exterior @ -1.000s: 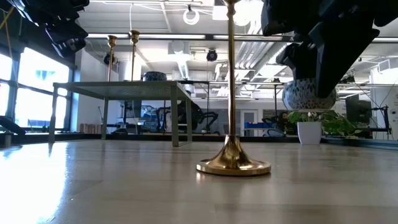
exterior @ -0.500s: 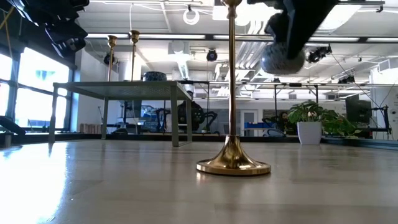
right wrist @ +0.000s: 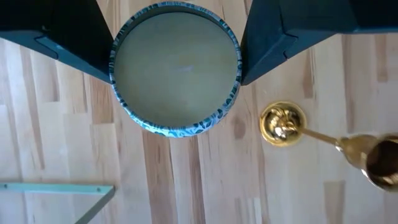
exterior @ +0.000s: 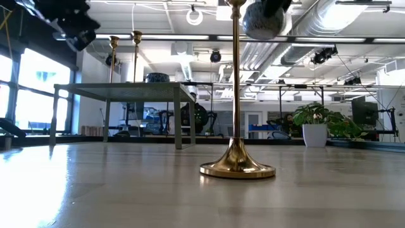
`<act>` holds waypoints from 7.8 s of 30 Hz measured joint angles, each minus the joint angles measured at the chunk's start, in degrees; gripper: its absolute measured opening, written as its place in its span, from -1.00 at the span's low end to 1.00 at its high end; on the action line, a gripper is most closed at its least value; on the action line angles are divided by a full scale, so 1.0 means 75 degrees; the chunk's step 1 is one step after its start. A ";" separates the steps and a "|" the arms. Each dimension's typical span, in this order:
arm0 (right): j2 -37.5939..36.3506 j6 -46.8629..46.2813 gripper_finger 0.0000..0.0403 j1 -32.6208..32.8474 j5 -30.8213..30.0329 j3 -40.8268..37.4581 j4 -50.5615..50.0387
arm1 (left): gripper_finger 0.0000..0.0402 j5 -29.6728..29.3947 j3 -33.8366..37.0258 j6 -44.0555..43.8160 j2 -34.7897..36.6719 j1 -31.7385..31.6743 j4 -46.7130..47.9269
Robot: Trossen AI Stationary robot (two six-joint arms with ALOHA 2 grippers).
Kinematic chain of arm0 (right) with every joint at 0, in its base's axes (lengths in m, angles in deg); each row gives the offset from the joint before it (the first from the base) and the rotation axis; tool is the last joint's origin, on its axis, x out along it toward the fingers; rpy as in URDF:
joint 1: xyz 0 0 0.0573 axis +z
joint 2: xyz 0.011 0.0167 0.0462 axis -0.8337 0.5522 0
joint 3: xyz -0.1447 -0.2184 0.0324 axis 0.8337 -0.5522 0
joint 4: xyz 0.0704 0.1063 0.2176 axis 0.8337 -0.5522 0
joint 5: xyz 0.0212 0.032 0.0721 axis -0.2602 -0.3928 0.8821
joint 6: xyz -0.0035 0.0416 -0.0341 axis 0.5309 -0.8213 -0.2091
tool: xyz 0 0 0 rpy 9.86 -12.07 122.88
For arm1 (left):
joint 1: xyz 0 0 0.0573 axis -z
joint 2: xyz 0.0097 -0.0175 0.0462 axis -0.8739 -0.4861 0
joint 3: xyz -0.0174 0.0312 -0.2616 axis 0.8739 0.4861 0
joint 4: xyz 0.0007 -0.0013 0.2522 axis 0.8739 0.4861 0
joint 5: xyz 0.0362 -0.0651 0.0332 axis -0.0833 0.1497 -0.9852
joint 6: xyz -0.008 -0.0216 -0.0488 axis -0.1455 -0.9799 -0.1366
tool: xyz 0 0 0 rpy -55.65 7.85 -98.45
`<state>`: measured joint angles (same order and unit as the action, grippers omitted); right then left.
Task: Pick & Place candle stick holders
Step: Put the right blue patterned round candle on the shelf
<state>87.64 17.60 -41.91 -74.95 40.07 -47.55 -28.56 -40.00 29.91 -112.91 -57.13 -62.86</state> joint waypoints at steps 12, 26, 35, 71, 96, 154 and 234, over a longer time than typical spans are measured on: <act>0.0000 -0.0028 0.45 0.0002 0.0168 0.0081 -0.0001 | -0.23 0.1063 -0.0003 0.5811 0.0013 -0.0002 -0.2830; 0.0000 0.0183 0.45 -0.0263 0.0538 0.0084 0.0136 | -0.23 0.0072 -0.0003 0.9292 0.0006 -0.0002 -0.3134; 0.0003 0.0434 0.45 -0.0453 0.0758 0.0084 0.0308 | -0.23 0.0662 -0.0003 0.9383 0.0003 0.0001 -0.4095; 0.0009 0.1171 0.45 -0.0462 0.0450 0.0838 0.0022 | -0.23 -0.1505 -0.3520 1.2652 -0.2943 0.1116 -0.0236; 0.0124 0.1188 0.45 -0.0797 0.1737 0.1993 0.1379 | -0.23 -0.2215 -0.3520 1.3399 -0.3928 0.1108 -0.1806; 0.0195 0.1243 0.45 -0.0788 0.1707 0.1979 0.1482 | -0.23 -0.2489 -0.3518 1.1973 -0.4127 0.1096 -0.2252; 0.0192 0.1386 0.45 -0.0790 0.1704 0.1979 0.1491 | 0.60 -0.0539 -0.3512 1.3113 -0.3304 0.1096 -0.1777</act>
<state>89.09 27.99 -47.83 -62.17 54.91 -36.37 -32.60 -66.34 128.26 -137.68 -48.90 -76.18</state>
